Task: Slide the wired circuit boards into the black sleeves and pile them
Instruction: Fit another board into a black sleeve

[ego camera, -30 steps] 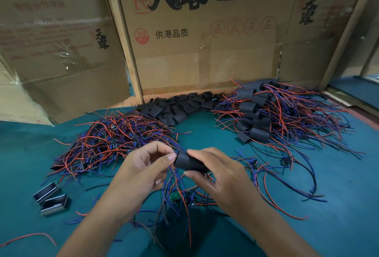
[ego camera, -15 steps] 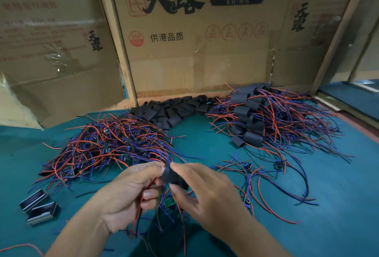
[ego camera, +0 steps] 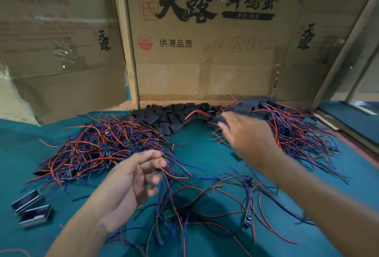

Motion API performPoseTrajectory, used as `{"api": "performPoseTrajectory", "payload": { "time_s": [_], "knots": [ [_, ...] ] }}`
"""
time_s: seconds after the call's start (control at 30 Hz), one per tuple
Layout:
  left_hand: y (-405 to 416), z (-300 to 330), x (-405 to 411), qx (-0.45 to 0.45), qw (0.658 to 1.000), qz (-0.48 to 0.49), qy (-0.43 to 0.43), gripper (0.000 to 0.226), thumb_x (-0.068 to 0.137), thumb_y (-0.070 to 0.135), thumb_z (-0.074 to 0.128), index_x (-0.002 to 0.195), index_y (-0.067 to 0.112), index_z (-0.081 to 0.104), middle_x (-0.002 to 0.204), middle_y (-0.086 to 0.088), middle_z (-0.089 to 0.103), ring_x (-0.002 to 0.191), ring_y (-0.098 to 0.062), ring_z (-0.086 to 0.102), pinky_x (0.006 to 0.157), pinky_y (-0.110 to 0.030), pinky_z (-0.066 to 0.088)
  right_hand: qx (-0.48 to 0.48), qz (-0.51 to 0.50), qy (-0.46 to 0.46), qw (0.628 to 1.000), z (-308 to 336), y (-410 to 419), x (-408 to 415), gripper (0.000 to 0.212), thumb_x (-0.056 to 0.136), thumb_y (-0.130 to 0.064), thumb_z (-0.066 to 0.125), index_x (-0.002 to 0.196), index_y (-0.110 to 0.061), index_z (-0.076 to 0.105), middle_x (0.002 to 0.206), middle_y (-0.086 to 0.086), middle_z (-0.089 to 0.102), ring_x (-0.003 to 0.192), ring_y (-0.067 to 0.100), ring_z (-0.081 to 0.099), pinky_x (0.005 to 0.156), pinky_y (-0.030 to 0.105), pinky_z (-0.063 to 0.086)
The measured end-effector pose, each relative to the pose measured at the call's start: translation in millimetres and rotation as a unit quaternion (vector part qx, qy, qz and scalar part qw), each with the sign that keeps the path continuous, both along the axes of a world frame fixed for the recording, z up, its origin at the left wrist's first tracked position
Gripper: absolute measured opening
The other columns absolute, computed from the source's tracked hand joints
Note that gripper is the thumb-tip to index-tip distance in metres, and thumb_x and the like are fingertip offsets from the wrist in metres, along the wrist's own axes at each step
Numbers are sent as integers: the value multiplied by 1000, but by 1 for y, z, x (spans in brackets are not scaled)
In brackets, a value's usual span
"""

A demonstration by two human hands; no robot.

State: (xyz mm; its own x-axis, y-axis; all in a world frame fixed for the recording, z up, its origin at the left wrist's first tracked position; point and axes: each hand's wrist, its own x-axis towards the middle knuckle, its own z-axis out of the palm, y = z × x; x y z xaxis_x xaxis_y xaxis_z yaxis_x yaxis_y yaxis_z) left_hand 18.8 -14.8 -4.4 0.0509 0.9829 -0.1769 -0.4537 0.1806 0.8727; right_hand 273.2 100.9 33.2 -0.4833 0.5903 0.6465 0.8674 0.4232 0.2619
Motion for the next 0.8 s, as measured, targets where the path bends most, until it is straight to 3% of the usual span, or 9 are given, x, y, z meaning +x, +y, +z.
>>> {"api": "performPoseTrajectory", "payload": {
  "time_s": [0.1, 0.2, 0.33, 0.4, 0.47, 0.53, 0.63, 0.7, 0.8],
  "knots": [
    [1, -2, 3, -8, 992, 87, 90, 13, 90, 20, 62, 95, 9, 65, 69, -3, 57, 48, -13, 38, 42, -24, 26, -29, -85, -74, 993, 29, 55, 18, 31, 103, -39, 38, 113, -15, 56, 85, 3, 69, 68, 26, 68, 51, 29, 38],
    [4, -3, -12, -3, 964, 155, 215, 18, 101, 15, 52, 91, 3, 61, 64, -2, 52, 47, -13, 32, 48, -28, 23, -34, -138, -117, 983, 46, 93, 28, 21, 100, -35, 48, 105, -15, 53, 84, 4, 70, 70, 27, 68, 57, 31, 45],
    [8, -9, -28, 10, 906, 191, 378, 24, 99, 24, 57, 87, 4, 63, 60, 0, 49, 50, -16, 36, 51, -29, 30, -48, -215, -78, 972, 51, 118, 18, 37, 97, -43, 50, 110, -9, 53, 106, 15, 67, 100, 34, 63, 82, 41, 47],
    [10, -16, -28, 23, 844, 188, 502, 27, 98, 29, 57, 77, 12, 60, 52, 6, 50, 44, -14, 40, 49, -30, 35, -144, -178, -20, 973, 38, 121, -16, 32, 98, -38, 48, 110, -10, 56, 108, 17, 65, 100, 34, 63, 81, 42, 49],
    [10, -23, -25, 21, 778, 190, 598, 29, 98, 35, 54, 74, 20, 55, 59, 4, 57, 55, -19, 53, 56, -36, 44, -266, -122, 18, 956, 16, 118, -64, 28, 97, -31, 47, 106, -11, 64, 107, 17, 67, 97, 34, 65, 80, 40, 53],
    [10, -29, -22, 6, 726, 185, 663, 29, 100, 39, 49, 76, 23, 52, 67, 1, 60, 65, -24, 58, 60, -37, 47, -317, -75, 20, 945, -10, 115, -106, 24, 94, -20, 49, 107, -13, 67, 111, 17, 68, 99, 34, 65, 79, 38, 53],
    [11, -36, -15, 1, 663, 157, 732, 29, 101, 44, 42, 82, 23, 50, 73, 1, 60, 70, -25, 61, 63, -36, 53, -315, -42, -60, 946, -44, 120, -144, 38, 92, -8, 53, 129, -17, 52, 125, 12, 57, 115, 33, 56, 83, 39, 49],
    [10, -39, -9, 2, 640, 143, 755, 29, 101, 46, 39, 85, 23, 48, 76, 0, 61, 75, -27, 63, 67, -37, 54, -307, -34, -146, 940, -58, 130, -154, 48, 93, -5, 54, 138, -18, 42, 131, 11, 50, 123, 31, 47, 88, 42, 48],
    [10, -41, -4, 16, 624, 120, 772, 30, 102, 47, 35, 84, 24, 44, 74, 1, 59, 73, -26, 63, 64, -36, 53, -244, -34, -213, 945, -67, 142, -162, 44, 97, -7, 45, 141, -13, 40, 136, 14, 47, 126, 32, 42, 93, 42, 45]
  ]
}}
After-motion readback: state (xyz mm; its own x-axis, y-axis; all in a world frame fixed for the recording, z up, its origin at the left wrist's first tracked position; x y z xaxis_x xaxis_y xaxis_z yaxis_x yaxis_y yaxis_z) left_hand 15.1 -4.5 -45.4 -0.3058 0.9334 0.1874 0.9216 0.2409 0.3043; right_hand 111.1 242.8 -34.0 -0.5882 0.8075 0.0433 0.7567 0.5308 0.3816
